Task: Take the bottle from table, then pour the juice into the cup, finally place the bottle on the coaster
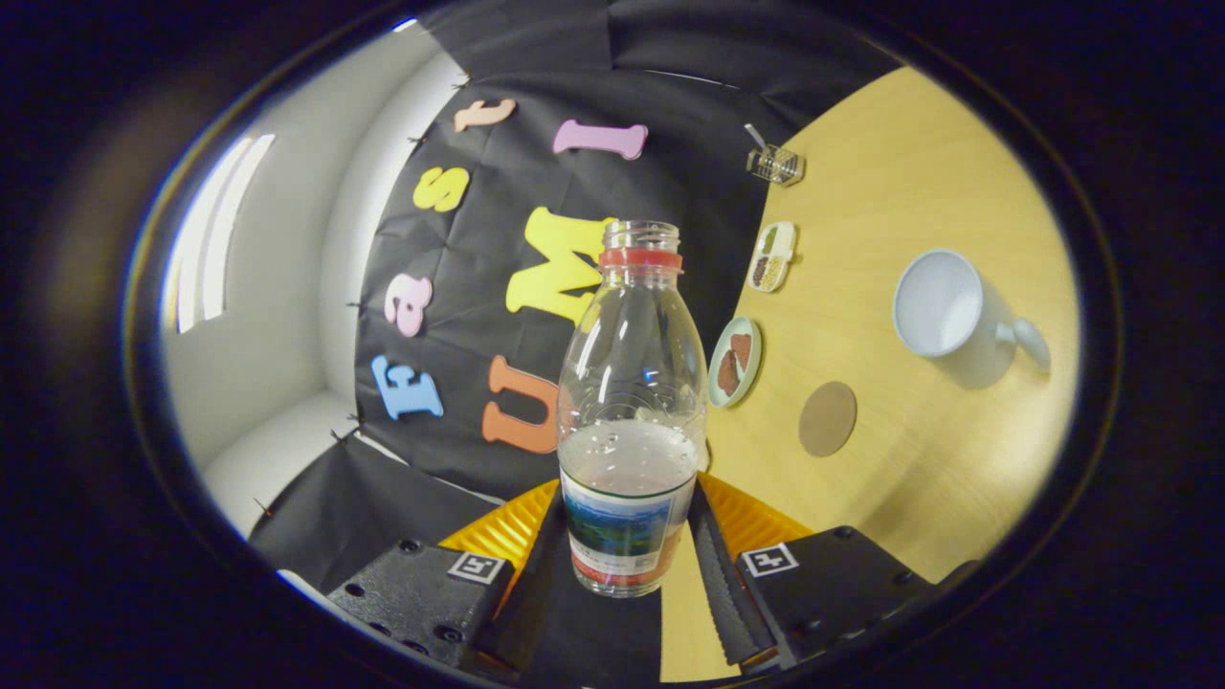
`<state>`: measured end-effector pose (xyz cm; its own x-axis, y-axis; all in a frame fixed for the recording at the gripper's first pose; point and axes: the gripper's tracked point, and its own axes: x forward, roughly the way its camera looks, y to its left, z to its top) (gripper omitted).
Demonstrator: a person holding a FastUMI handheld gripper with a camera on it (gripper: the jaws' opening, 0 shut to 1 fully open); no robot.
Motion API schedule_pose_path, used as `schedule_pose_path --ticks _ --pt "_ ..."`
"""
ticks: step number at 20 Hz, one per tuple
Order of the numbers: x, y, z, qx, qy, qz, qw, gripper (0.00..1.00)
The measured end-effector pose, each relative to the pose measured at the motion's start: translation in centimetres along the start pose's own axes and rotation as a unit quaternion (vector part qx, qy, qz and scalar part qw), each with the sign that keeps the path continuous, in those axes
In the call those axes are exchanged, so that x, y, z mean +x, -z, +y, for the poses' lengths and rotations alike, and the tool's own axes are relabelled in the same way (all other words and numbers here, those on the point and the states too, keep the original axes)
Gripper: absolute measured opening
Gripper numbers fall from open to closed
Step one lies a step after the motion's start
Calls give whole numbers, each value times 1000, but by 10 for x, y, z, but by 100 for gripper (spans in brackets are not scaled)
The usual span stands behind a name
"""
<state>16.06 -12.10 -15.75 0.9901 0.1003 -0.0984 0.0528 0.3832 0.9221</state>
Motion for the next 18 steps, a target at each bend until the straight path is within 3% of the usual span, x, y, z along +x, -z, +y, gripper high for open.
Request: schedule_pose_path --ticks 5,8,11,14,18 --pt "-6 12 -7 -185 47 -6 982 75" --pt "-3 13 0 -282 70 -16 957 76" --pt "-4 -7 -7 -376 112 -37 919 76" --pt "7 -21 0 -437 130 -52 889 76" --pt "36 -33 4 -470 129 -63 871 76"
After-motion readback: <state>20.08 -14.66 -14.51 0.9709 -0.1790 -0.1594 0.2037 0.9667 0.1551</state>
